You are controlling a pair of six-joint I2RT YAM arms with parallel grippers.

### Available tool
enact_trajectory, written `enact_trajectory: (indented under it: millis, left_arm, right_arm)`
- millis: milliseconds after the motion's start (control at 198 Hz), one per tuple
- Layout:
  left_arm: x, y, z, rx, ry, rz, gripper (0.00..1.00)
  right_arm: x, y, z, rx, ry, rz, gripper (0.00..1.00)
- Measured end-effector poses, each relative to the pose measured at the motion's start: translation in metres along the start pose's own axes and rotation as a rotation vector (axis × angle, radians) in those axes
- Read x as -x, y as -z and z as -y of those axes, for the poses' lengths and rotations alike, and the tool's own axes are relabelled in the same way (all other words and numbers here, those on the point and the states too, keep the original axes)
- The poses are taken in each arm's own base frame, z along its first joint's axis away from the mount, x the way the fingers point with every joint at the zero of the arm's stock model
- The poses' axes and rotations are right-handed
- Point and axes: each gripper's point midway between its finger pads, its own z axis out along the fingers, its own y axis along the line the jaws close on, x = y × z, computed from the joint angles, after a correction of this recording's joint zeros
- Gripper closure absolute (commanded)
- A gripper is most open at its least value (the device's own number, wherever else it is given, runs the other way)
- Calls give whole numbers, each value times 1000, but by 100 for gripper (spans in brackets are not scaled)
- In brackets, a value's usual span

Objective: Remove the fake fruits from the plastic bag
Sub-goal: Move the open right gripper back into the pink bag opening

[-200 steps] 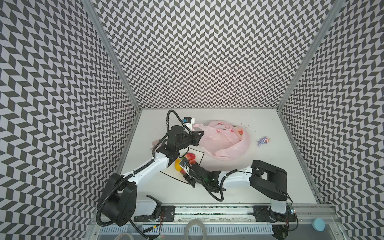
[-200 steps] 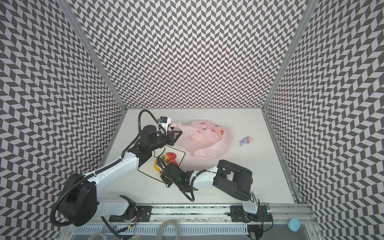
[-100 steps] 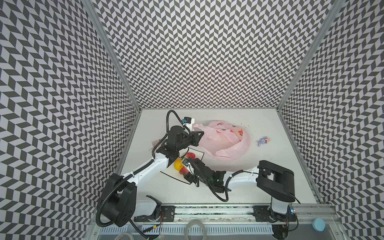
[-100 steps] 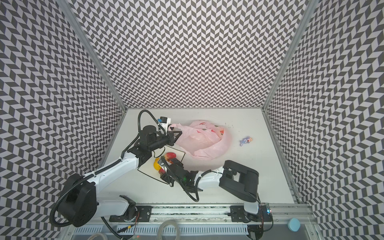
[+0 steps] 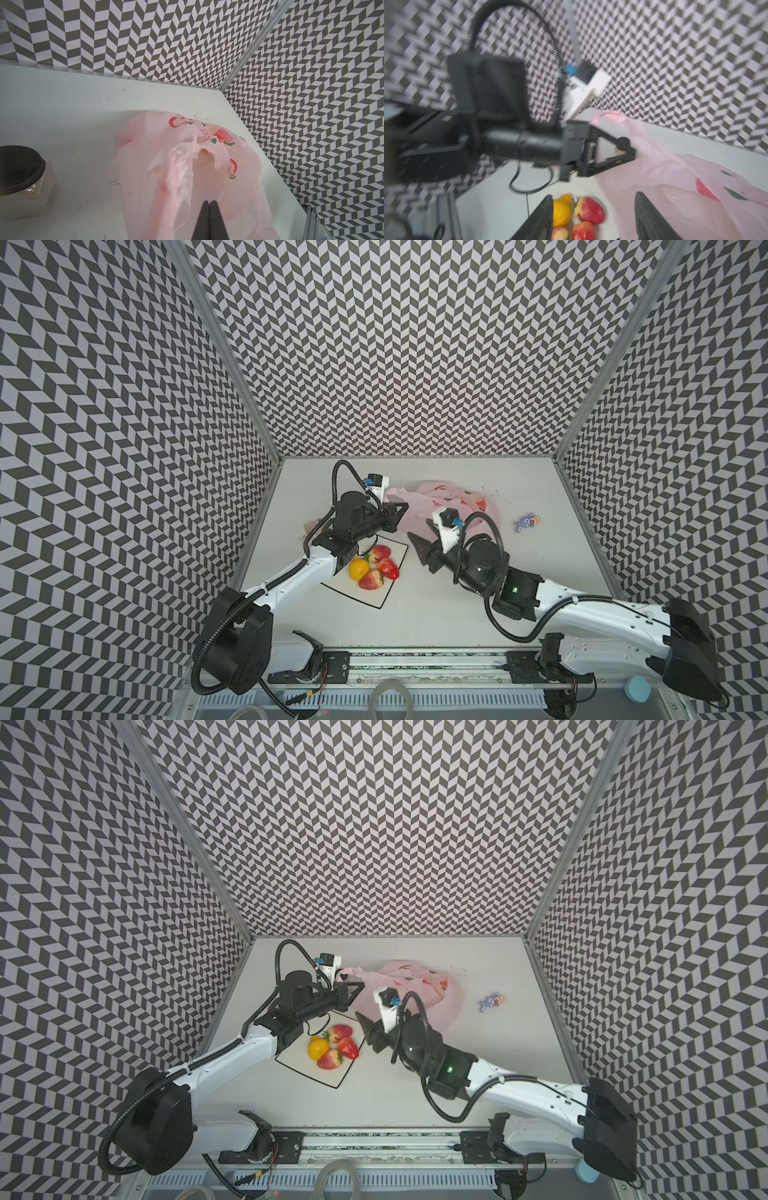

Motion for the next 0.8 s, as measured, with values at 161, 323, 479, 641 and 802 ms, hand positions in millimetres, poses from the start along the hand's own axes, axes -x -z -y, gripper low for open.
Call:
enact_trajectory:
  millis: [161, 323, 479, 641, 802]
  left_arm:
    - [-1, 3, 9, -21, 4, 0, 100]
    - [-10, 2, 23, -51, 7, -16, 100]
    - [-19, -1, 38, -76, 5, -34, 100]
    - [-26, -4, 49, -93, 2, -47, 100]
    - [-32, -5, 60, -109, -8, -59, 100]
  right_arm:
    - [-27, -16, 38, -124, -112, -110, 54]
    - [-65, -42, 61, -196, -212, -244, 59]
    - [-99, -67, 88, -279, -296, -340, 59]
    - [-129, -89, 113, -355, -361, -408, 55]
    - [-149, -105, 139, -438, -407, -427, 50]
